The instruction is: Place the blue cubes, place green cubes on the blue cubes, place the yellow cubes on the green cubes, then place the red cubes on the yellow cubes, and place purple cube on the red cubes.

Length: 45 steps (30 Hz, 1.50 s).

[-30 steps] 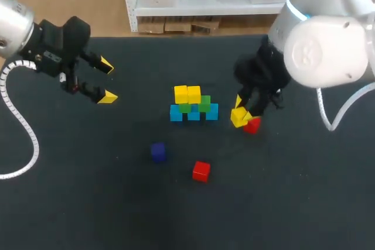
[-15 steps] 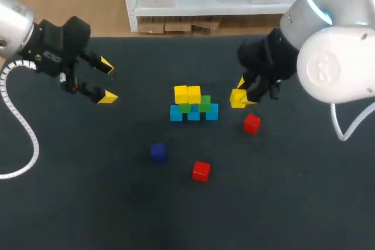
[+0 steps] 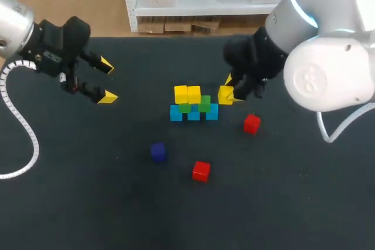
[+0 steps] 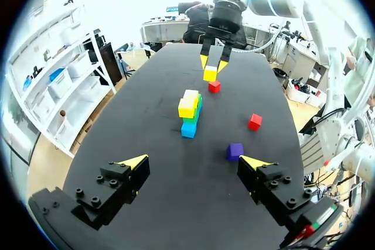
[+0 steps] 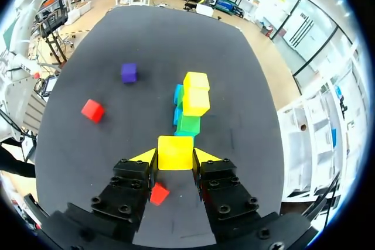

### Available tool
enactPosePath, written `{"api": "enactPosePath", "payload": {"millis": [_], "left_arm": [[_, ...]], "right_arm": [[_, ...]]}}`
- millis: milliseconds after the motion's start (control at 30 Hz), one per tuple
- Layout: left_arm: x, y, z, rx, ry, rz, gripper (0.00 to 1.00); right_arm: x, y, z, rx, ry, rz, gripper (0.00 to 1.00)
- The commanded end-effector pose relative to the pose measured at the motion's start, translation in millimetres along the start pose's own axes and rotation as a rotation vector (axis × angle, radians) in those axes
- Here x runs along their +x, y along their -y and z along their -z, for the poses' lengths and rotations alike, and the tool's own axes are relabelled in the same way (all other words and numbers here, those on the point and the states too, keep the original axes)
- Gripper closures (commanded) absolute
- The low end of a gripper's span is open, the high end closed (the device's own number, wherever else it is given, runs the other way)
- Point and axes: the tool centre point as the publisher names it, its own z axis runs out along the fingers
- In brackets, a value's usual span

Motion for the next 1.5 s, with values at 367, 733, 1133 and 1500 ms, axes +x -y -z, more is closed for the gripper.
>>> {"api": "enactPosePath", "payload": {"millis": [367,733,1133,1500], "left_arm": [[2.1,1.5,1,-0.003,0.008,-0.003,0.00],[2.1,1.5,1,-0.003,0.008,-0.003,0.00],[2.1,1.5,1,-0.003,0.008,-0.003,0.00],[2.1,1.5,1,-0.003,0.008,-0.003,0.00]], "right_arm": [[-22,25,-30,-0.017,-0.047,-0.008,1.00],[-24,26,-34,-0.021,-0.063,0.005,1.00],[-23,25,-39,-0.035,-0.083,0.006,1.00],[-24,25,-42,-0.041,-0.097,0.011,1.00]]}}
